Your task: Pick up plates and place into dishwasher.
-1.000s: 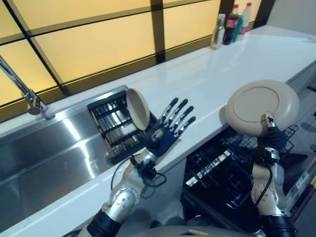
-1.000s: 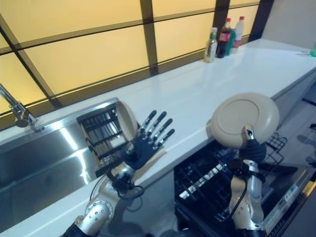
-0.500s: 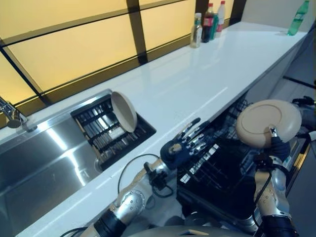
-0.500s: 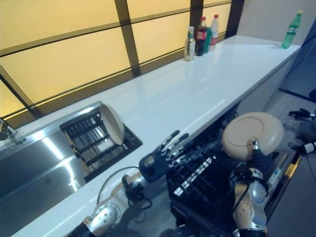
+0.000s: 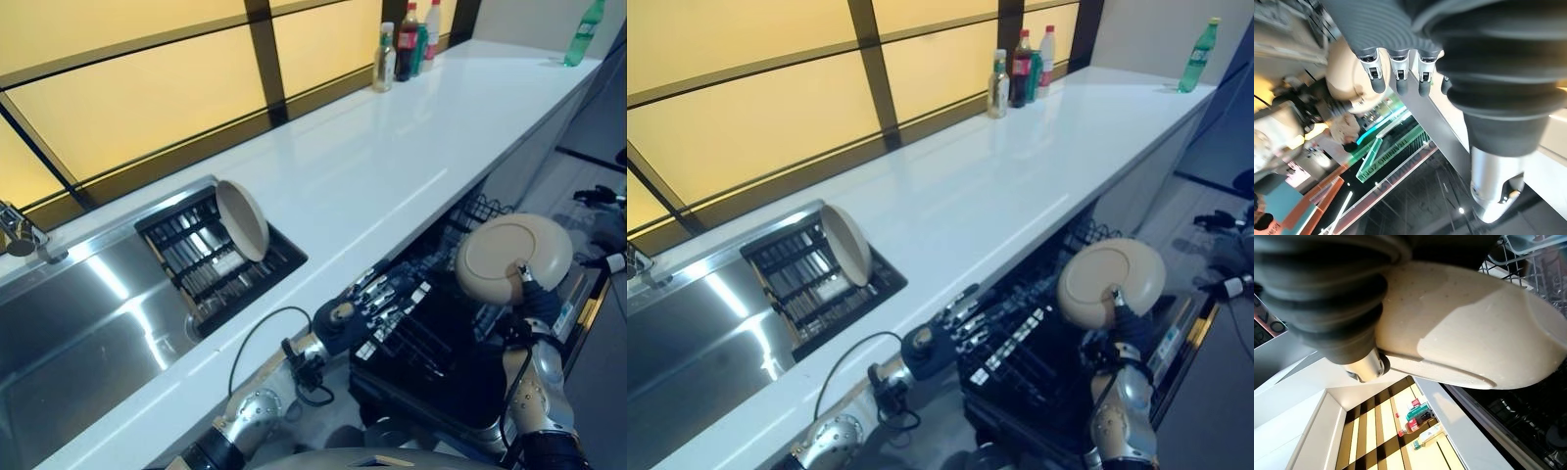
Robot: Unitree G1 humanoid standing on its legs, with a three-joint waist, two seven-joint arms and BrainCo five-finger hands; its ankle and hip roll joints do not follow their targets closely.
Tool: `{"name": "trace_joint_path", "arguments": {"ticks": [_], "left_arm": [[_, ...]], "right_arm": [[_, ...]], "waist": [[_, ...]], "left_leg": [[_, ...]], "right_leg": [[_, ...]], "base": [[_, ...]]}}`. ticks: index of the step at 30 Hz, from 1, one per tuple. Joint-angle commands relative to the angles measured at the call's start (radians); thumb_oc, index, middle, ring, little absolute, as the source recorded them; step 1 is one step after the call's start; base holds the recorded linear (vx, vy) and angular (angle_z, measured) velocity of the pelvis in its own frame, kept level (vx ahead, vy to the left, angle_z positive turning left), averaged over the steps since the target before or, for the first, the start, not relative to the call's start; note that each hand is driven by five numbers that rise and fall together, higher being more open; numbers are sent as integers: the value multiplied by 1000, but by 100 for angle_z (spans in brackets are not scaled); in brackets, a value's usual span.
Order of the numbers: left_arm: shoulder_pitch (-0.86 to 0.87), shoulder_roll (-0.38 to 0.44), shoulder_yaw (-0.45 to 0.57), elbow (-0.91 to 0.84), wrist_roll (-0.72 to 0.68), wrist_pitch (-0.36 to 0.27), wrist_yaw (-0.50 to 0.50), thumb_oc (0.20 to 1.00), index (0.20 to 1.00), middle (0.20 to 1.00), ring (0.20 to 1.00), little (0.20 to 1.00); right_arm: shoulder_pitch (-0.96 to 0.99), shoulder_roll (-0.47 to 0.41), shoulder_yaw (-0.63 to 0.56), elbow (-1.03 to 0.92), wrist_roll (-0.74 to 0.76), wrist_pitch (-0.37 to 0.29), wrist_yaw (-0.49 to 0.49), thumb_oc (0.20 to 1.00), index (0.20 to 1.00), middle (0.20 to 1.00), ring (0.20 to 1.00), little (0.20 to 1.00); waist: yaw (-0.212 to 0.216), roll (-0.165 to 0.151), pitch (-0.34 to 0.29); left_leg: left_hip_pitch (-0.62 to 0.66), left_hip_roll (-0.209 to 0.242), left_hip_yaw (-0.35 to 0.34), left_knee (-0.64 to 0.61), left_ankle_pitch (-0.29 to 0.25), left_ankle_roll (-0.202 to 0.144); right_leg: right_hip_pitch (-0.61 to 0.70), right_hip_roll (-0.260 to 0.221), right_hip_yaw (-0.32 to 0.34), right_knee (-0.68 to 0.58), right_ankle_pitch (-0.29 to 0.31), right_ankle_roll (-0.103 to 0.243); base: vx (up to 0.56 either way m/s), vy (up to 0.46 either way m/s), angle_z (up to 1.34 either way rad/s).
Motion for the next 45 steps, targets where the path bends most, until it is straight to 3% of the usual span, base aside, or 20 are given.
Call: {"name": "trace_joint_path", "arguments": {"ticks": [1, 6, 12, 16, 18, 19, 27, 30, 35, 41, 45], "left_arm": [[40, 19, 34, -6, -2, -14, -75, 1000, 1000, 1000, 1000, 1000], [69, 33, 82, 79, 90, -32, -91, 1000, 1000, 1000, 1000, 1000], [116, 44, 182, 185, 103, 18, -160, 1000, 1000, 1000, 1000, 1000], [133, 58, 221, 209, 89, -22, -154, 1000, 1000, 1000, 1000, 1000], [138, 42, 251, 193, 61, -8, -130, 1000, 1000, 1000, 1000, 1000], [146, 30, 259, 193, 71, -34, -102, 1000, 1000, 1000, 1000, 1000], [184, 18, 299, 246, 111, -23, -145, 1000, 1000, 1000, 1000, 1000], [191, 24, 302, 259, 121, -21, -164, 1000, 1000, 1000, 1000, 1000], [194, 35, 321, 252, 159, -7, -158, 1000, 1000, 1000, 1000, 1000], [209, 58, 330, 268, 193, -12, -162, 1000, 1000, 1000, 1000, 1000], [211, 82, 382, 282, 225, 23, -161, 1000, 1000, 1000, 1000, 1000]], "right_arm": [[-44, -53, -11, -41, -79, -8, 65, 200, 200, 200, 200, 200], [-6, -89, -22, -21, -111, 39, 144, 200, 200, 200, 200, 200], [44, -140, -22, 35, -220, 74, 165, 200, 200, 200, 200, 200], [-12, -172, 9, 68, -180, 93, 150, 200, 200, 200, 200, 200], [-38, -174, 26, 63, -171, 102, 167, 200, 200, 200, 200, 200], [-51, -176, 46, 53, -167, 112, 174, 200, 200, 200, 200, 200], [-2, -135, 67, 37, -159, 79, 165, 200, 200, 200, 200, 200], [12, -143, 61, 35, -159, 87, 178, 200, 200, 200, 200, 200], [54, -163, 46, 60, -153, 91, 226, 200, 200, 200, 200, 200], [16, -198, 106, 143, -202, 130, 279, 200, 200, 200, 200, 200], [-40, -222, 144, 192, -223, 151, 297, 200, 200, 200, 200, 200]], "waist": [[-14, -21, 33], [-23, -28, 45], [-5, -43, 49], [58, -59, 81], [93, -66, 99], [117, -74, 106], [150, -95, 112], [160, -97, 119], [201, -88, 114], [278, -127, 89], [310, -154, 87]], "left_leg": [[-100, -24, -25, 230, -200, 165], [-106, -26, -17, 252, -211, 172], [-125, -25, -24, 269, -209, 176], [-152, -37, -40, 291, -204, 185], [-176, -58, -96, 326, -216, 196], [-191, -83, -157, 334, -217, 203], [-174, -115, -172, 306, -207, 206], [-169, -114, -169, 298, -201, 204], [-200, -96, -179, 305, -182, 211], [-198, -98, -230, 297, -178, 187], [-172, -82, -243, 278, -183, 181]], "right_leg": [[-102, -3, -9, 132, -17, 61], [-122, -6, -9, 144, -5, 63], [-129, -10, -30, 144, 3, 60], [-151, 9, -126, 177, -9, 39], [-164, 28, -117, 208, -14, 28], [-174, 47, -97, 230, 1, 25], [-179, 21, -111, 200, 86, 26], [-185, 9, -140, 250, 114, 29], [-153, -21, -180, 373, 67, 2], [-10, -53, -265, 211, -13, 11], [-2, -36, -269, 185, 5, 28]], "base": [[0, 0, 0], [3, -6, 0], [29, -46, 0], [-28, -5, -12], [-32, -2, -105], [-8, 21, -129], [0, 52, -38], [-3, 66, 9], [-29, 20, -3], [86, -133, 24], [100, -200, 2]]}}
